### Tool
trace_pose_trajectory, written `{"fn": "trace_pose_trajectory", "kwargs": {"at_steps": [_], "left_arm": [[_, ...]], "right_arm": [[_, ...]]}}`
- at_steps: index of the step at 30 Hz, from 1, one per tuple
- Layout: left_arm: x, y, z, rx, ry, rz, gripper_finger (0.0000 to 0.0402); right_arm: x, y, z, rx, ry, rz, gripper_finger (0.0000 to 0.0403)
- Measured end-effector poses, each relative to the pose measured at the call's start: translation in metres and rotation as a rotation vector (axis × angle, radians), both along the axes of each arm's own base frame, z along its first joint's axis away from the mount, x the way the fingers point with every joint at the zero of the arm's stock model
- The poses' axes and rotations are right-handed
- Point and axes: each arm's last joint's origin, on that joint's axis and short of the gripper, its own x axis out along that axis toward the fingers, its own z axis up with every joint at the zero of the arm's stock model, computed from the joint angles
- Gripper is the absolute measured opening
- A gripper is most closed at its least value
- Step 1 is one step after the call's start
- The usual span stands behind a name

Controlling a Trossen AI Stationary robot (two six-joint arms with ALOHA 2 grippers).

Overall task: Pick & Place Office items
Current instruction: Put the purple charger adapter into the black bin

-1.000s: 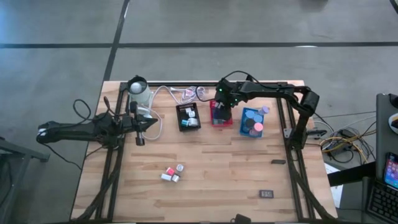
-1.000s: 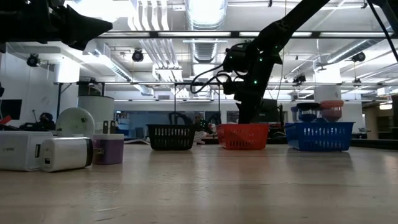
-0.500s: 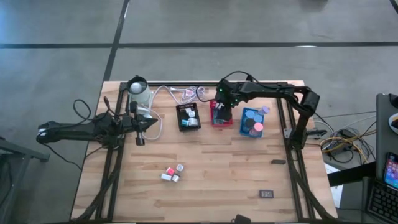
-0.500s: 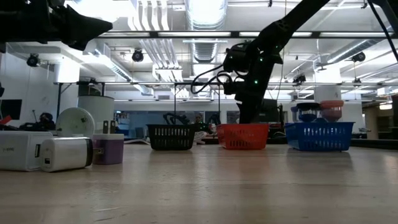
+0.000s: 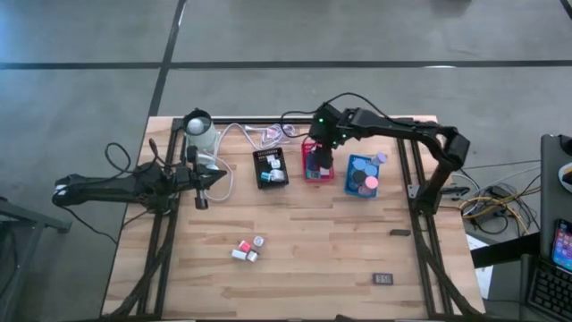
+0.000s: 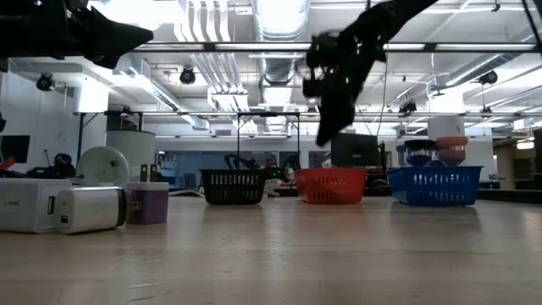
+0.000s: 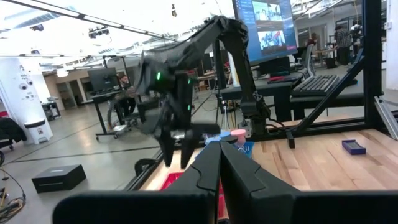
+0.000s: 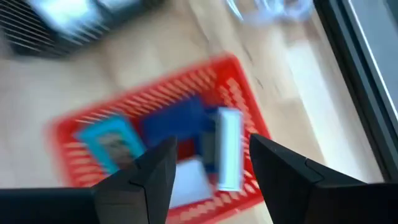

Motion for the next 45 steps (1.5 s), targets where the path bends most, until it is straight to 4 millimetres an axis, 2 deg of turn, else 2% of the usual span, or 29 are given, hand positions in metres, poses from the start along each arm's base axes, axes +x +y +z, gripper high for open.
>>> {"fn": "trace_pose_trajectory", "kwargs": {"at_steps": [5,8,14,19,23,28,33,38,45], "left_arm": [[0.0,0.0,0.0,0.0,0.0,0.0,0.0012],[0.0,0.0,0.0,0.0,0.0,0.0,0.0012],[0.0,0.0,0.0,0.0,0.003,-0.001,0.0012],[0.0,0.0,0.0,0.0,0.004,0.0,0.0012],[0.0,0.0,-0.001,-0.002,0.009,-0.001,0.0012],[0.0,0.0,-0.001,-0.018,0.007,-0.002,0.0012],[0.0,0.0,-0.001,-0.019,0.007,-0.002,0.0012],[0.0,0.0,-0.001,-0.034,0.004,-0.004,0.0012],[0.0,0.0,-0.001,-0.037,0.005,-0.005,0.0012]], "right_arm": [[-0.001,0.021,0.044,-0.012,-0.264,0.118,0.0175],[-0.01,0.034,0.073,-0.054,-0.436,0.186,0.016],[-0.052,0.057,0.121,-0.068,-0.675,0.217,0.0135],[-0.097,0.081,0.142,-0.165,-0.849,0.254,0.0102],[-0.13,0.1,0.139,-0.214,-1.04,0.268,0.0061],[-0.164,0.115,0.119,-0.245,-1.172,0.272,0.0015],[-0.192,0.124,0.101,-0.284,-1.212,0.262,0.0011],[-0.205,0.131,0.085,-0.247,-1.242,0.28,0.001],[-0.209,0.134,0.053,-0.205,-1.259,0.287,0.0009]]}}
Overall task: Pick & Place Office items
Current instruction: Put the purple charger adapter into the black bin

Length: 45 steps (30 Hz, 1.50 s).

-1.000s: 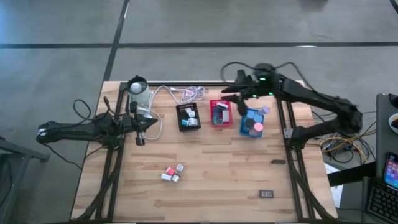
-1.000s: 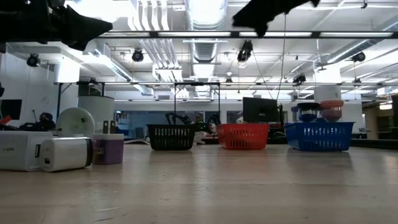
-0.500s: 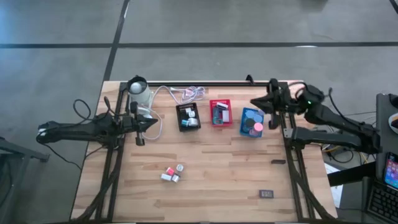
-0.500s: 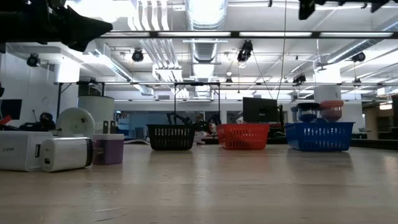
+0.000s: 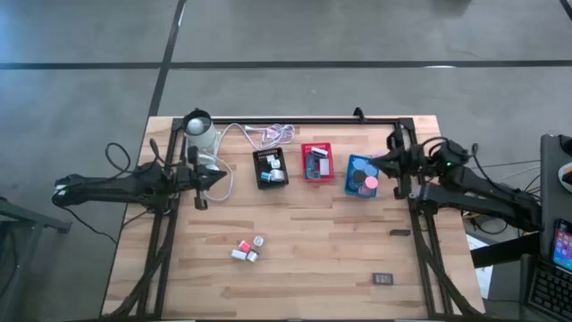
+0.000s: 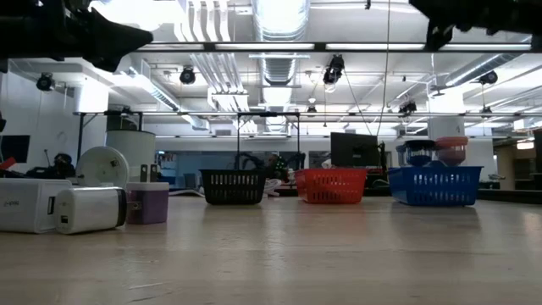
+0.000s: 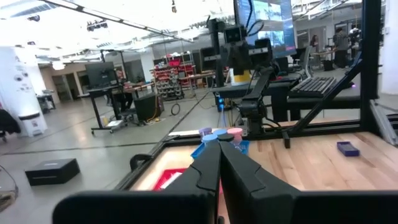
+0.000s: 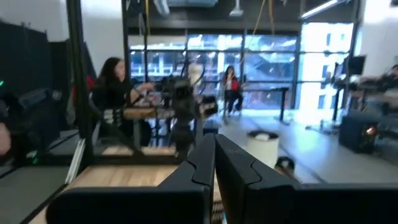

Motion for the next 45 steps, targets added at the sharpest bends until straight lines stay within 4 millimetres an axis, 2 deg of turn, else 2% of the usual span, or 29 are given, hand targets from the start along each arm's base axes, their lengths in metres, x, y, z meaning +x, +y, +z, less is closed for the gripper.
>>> {"fn": "trace_pose_trajectory", "kwargs": {"at_steps": [4,10,22,28,45], "left_arm": [[0.001,-0.001,-0.004,-0.012,0.04,-0.05,0.0012],[0.001,-0.001,-0.005,0.016,0.05,-0.041,0.0012],[0.001,-0.001,-0.005,0.008,0.056,-0.039,0.0012],[0.001,-0.001,-0.005,0.022,0.058,-0.035,0.0012],[0.001,-0.001,-0.008,-0.01,0.079,-0.025,0.0012]], "right_arm": [[0.003,0.003,-0.026,0.008,0.032,0.035,0.0008],[0.002,0.006,-0.054,0.009,-0.043,-0.015,0.0008],[0.002,0.006,-0.097,-0.009,0.004,-0.047,0.0008],[0.002,0.007,-0.1,-0.001,0.038,-0.005,0.0008],[-0.001,0.01,-0.088,0.021,-0.029,-0.041,0.0008]]}}
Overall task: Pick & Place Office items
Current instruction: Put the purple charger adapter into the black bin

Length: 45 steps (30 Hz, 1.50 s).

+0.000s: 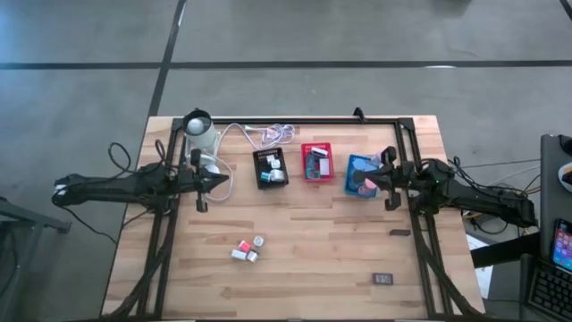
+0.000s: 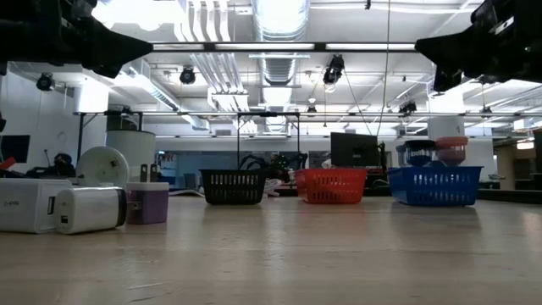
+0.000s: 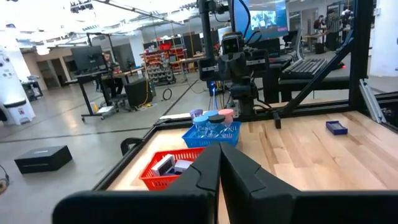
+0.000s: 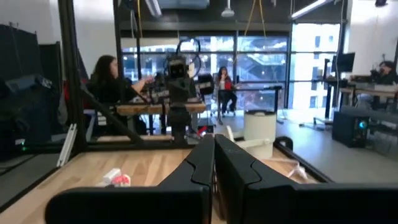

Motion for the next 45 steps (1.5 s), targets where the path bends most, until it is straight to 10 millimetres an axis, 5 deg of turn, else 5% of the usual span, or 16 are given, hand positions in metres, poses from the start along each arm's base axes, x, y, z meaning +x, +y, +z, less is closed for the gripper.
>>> {"fn": "trace_pose_trajectory", "kwargs": {"at_steps": [9,34,40,45], "left_arm": [[0.0,0.0,-0.002,-0.046,0.015,0.008,0.0012],[0.02,-0.005,-0.004,-0.323,0.128,-0.035,0.0005],[0.043,-0.021,0.015,-0.396,0.266,-0.055,0.0005],[0.063,-0.035,0.041,-0.393,0.39,0.137,0.0016]], "right_arm": [[-0.001,0.005,-0.007,-0.032,0.031,-0.162,0.0008],[0.001,0.007,-0.011,-0.065,0.054,-0.137,0.0008],[0.001,0.007,-0.012,-0.092,0.061,-0.141,0.0008],[0.001,0.007,-0.014,-0.065,0.08,-0.136,0.0008]]}}
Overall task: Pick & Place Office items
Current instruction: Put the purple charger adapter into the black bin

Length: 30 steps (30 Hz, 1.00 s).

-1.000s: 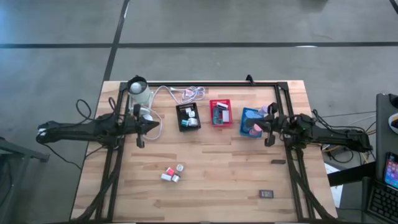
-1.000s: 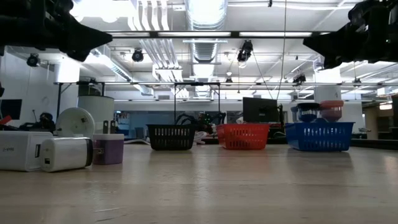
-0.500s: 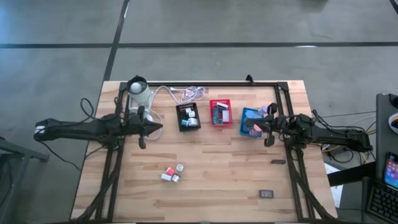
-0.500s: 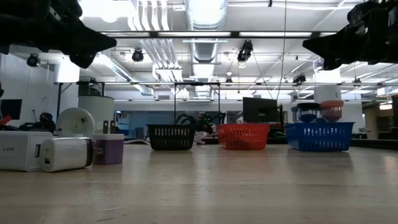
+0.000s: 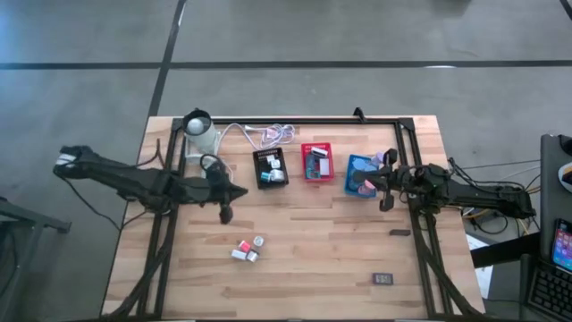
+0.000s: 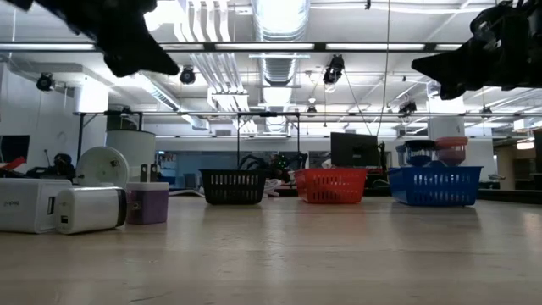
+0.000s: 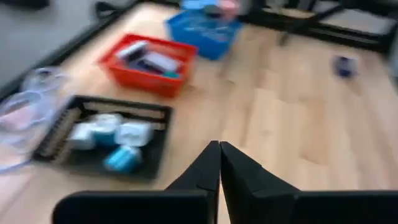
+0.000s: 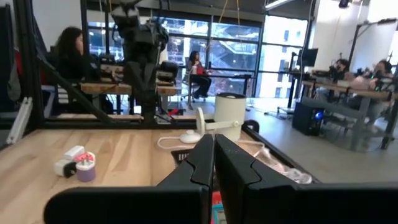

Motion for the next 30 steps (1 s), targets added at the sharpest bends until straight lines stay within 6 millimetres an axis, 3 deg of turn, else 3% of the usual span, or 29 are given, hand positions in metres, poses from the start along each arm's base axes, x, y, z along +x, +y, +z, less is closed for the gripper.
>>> {"fn": "trace_pose_trajectory", "kwargs": {"at_steps": [7,14,23,30], "left_arm": [[0.025,-0.006,0.024,-0.064,0.206,0.109,0.0074],[0.054,-0.019,0.025,-0.287,0.314,0.056,0.0161],[0.09,-0.032,-0.005,-0.427,0.473,0.086,0.0269],[0.106,-0.044,-0.04,-0.649,0.669,0.075,0.0302]], "right_arm": [[0.0,0.0,0.0,0.082,-0.012,0.014,0.0008],[0.0,0.0,0.0,0.091,-0.017,0.001,0.0008],[0.0,0.0,0.0,0.088,-0.012,0.0,0.0008],[0.0,0.0,-0.002,0.072,0.004,-0.003,0.0008]]}}
